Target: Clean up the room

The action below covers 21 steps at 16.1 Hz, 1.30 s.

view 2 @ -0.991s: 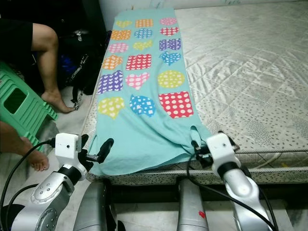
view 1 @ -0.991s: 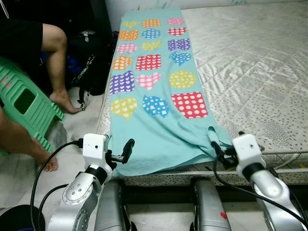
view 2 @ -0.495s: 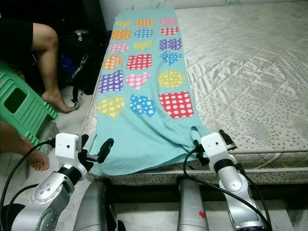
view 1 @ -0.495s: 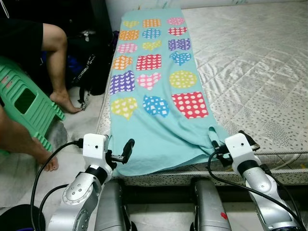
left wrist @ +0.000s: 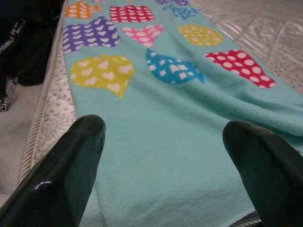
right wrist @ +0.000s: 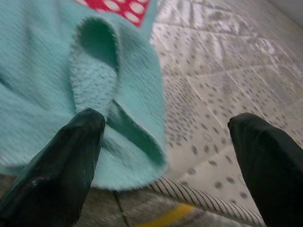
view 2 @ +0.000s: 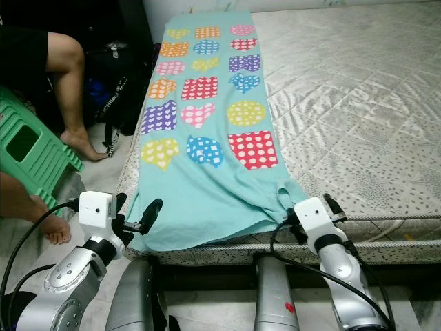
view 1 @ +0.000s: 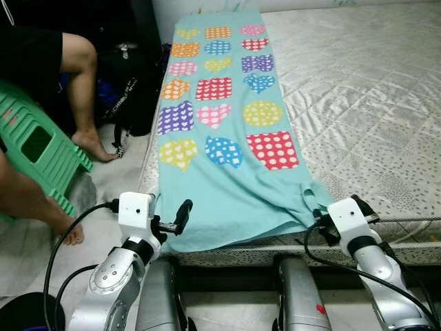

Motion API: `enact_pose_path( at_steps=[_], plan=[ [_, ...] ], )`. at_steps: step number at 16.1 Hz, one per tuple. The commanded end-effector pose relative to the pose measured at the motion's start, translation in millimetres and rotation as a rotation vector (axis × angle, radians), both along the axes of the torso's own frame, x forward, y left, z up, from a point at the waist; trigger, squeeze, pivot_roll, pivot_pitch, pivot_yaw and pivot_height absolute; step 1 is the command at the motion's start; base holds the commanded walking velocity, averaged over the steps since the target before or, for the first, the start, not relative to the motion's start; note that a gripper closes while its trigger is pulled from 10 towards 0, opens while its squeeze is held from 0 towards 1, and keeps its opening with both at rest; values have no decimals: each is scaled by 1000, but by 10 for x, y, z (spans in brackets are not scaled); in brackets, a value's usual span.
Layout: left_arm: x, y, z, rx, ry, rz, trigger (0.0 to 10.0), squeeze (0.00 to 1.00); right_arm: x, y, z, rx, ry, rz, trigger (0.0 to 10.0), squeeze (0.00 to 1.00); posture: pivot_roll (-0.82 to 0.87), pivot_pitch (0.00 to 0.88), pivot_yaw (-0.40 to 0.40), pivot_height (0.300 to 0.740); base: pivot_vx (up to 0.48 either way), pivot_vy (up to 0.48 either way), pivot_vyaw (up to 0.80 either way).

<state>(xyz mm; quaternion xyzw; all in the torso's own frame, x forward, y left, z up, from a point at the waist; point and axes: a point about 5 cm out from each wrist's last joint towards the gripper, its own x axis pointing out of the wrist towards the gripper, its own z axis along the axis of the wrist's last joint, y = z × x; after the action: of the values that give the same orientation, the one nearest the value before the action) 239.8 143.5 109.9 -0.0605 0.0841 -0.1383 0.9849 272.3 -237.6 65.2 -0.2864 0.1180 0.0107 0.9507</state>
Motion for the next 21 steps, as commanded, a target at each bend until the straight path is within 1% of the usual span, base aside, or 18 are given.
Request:
enact_pose_path(
  at_steps=[1, 4, 8, 10, 11, 14, 15, 16, 17, 18, 19, 20, 21],
  plan=[
    [-10, 22, 19, 7, -6, 2, 10000, 0, -13, -62, -26, -19, 8, -21, 10000, 0, -69, 55, 84, 521, 0, 0, 0],
    [-3, 21, 20, 7, -7, 2, 10000, 0, -1, -157, -35, -60, 4, -66, 10000, 0, -69, 54, 85, 521, 0, 0, 0],
    [5, 24, 23, 7, -8, 1, 10000, 0, 41, -125, -6, -54, -25, -63, 10000, 0, -70, 55, 89, 521, 0, 0, 0],
    [4, 19, 26, 6, -9, -1, 10000, 0, 76, -4, 54, -4, -72, -45, 10000, 0, -68, 54, 87, 521, 0, 0, 0],
    [4, 20, 25, 6, -9, -1, 10000, 0, 84, 23, 67, 8, -81, -40, 10000, 0, -70, 56, 89, 521, 0, 0, 0],
    [6, 16, 26, 6, -10, -3, 10000, 0, 120, 178, 120, 57, -119, 5, 10000, 0, -70, 56, 89, 521, 0, 0, 0],
    [6, 15, 25, 6, -10, -4, 10000, 0, 126, 222, 118, 74, -120, 11, 9490, 0, -70, 56, 89, 521, 0, 0, 0],
    [7, 14, 26, 6, -10, -3, 10000, 0, 129, 248, 122, 78, -123, 15, 8275, 0, -70, 56, 89, 521, 0, 0, 0],
    [7, 15, 26, 6, -11, -3, 10000, 0, 139, 290, 130, 84, -127, 19, 824, 0, -69, 58, 89, 521, 0, 0, 0],
    [8, 14, 27, 6, -11, -3, 10000, 0, 152, 328, 138, 87, -131, 24, 667, 0, -68, 58, 88, 521, 0, 0, 0],
    [10, 12, 29, 6, -12, -4, 10000, 0, 165, 358, 142, 86, -130, 30, 2314, 0, -68, 58, 89, 521, 0, 0, 0],
    [11, 8, 30, 6, -12, -3, 10000, 0, 176, 379, 144, 82, -128, 35, 4745, 0, -67, 58, 87, 521, 0, 0, 0],
    [13, 6, 30, 5, -13, -3, 10000, 0, 188, 394, 139, 58, -117, 47, 7922, 0, -67, 58, 87, 521, 0, 0, 0]
  ],
)
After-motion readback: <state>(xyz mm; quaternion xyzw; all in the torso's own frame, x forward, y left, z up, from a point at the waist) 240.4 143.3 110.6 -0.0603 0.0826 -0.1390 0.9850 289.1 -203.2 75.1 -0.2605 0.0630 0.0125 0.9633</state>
